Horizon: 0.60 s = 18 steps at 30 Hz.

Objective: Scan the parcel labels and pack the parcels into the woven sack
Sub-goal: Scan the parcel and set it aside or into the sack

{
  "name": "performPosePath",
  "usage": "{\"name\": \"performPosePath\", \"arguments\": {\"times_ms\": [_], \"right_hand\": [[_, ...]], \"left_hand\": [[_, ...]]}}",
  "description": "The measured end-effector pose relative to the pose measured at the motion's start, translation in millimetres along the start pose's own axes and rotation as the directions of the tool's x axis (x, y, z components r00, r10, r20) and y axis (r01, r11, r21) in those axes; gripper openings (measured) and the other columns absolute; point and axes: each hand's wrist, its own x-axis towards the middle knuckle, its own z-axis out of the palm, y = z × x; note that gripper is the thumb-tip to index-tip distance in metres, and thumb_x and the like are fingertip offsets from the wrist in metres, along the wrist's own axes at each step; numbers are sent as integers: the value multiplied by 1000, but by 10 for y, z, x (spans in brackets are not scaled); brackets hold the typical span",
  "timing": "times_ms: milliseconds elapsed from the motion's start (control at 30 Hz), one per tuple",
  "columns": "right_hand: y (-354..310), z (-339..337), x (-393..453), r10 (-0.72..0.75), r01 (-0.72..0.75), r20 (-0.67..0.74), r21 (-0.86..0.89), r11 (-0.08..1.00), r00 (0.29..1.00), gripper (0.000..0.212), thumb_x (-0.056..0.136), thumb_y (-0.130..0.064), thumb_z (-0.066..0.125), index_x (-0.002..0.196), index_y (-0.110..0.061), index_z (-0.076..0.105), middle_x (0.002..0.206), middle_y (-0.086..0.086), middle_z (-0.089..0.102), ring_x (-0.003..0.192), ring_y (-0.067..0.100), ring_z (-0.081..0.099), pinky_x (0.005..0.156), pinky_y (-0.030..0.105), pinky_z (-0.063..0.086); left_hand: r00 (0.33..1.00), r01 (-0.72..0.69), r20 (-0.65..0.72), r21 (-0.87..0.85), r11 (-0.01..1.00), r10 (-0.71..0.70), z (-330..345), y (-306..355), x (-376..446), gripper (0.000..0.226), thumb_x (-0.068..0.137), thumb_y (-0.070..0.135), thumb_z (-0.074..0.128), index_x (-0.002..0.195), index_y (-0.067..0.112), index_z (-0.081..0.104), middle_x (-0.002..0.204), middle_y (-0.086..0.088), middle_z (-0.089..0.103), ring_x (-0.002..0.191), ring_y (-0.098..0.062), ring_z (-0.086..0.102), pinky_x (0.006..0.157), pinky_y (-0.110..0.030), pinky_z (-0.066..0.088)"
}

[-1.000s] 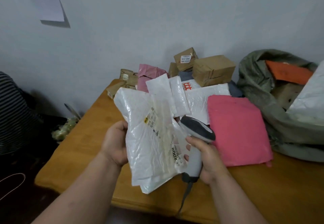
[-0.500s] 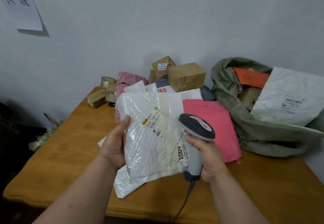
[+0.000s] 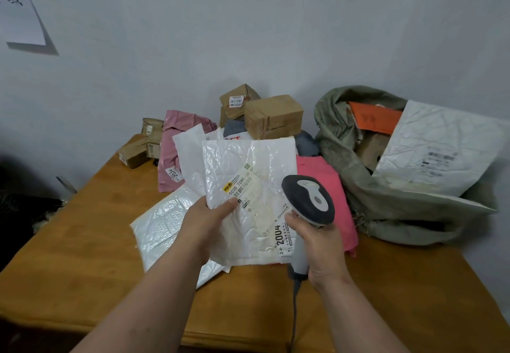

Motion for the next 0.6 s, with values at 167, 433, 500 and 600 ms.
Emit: {"name": "performPosePath", "arguments": {"times_ms": [167,433,500,600], "right_hand": [[12,-139,-2,29,-28,22,-59,998,999,31,81,-6,80,84,-37,80,88,-6,79,89,13,73,76,29,57],[-85,-165,36,42,-30,79,-152,988,996,29,81,-9,79,68,-34,75,63,-12,68,61,-2,62,52,11,46],[-133,-89,17,72,-34,198,-191,981,978,35,81,-3,78,67,-35,76,64,-14,70,61,-5,64,53,10,47],[-146,26,-6,94,-16,282,-270,963,955,18,79,-1,78,77,-19,77,69,-3,71,67,3,65,58,16,49]], "left_hand": [[990,-129,-58,5,992,129,110,9,1,22,87,11,73,106,19,67,99,-1,76,92,-25,73,83,-43,57],[979,-202,-10,109,973,204,79,126,100,15,99,20,59,109,30,63,98,9,74,87,-12,71,63,-27,52],[985,-172,14,66,983,171,74,160,121,13,100,21,57,110,26,64,102,4,74,91,-16,72,67,-30,55],[990,-134,50,44,990,132,42,190,159,11,101,25,55,106,29,64,94,8,76,79,-10,73,55,-22,54]]}}
